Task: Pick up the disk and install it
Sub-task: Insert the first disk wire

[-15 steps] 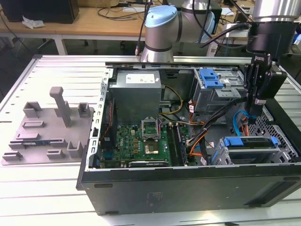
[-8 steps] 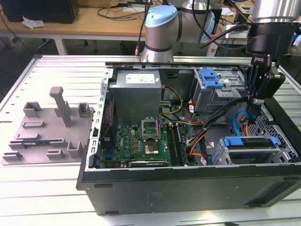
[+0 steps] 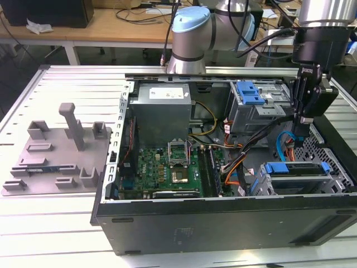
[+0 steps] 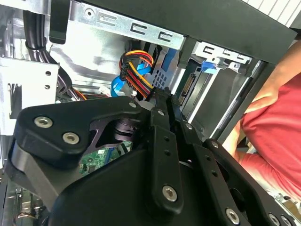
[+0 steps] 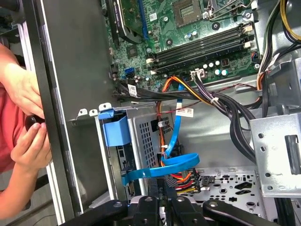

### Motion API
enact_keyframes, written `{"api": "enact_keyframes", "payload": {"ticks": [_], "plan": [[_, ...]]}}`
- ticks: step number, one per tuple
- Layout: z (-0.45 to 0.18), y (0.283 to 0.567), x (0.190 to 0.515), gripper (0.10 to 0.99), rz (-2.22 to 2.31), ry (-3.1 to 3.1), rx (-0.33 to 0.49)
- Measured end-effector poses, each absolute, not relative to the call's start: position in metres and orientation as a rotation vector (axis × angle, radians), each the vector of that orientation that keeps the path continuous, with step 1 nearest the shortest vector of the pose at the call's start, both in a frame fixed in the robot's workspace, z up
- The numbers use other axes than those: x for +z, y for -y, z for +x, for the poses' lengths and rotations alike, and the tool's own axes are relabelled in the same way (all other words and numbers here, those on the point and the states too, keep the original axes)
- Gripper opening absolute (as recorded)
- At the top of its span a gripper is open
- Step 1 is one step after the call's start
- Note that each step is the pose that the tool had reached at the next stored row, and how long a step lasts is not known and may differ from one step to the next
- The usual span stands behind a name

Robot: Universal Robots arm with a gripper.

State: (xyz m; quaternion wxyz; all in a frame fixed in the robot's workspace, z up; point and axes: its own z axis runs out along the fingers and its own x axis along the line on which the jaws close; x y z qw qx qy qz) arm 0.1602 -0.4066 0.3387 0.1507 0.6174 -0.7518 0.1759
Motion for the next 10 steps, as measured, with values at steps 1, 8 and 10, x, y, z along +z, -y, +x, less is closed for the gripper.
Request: {"api": "enact_keyframes", "payload": {"ticks": [1, 8, 10], "plan": [[0.16, 0.407, 0.339, 0.169, 1.773, 2.159, 0.505], [0.163, 0.421, 0.339, 0.169, 1.776, 2.163, 0.499], [0.164, 0.428, 0.34, 0.169, 1.782, 2.17, 0.487]]}}
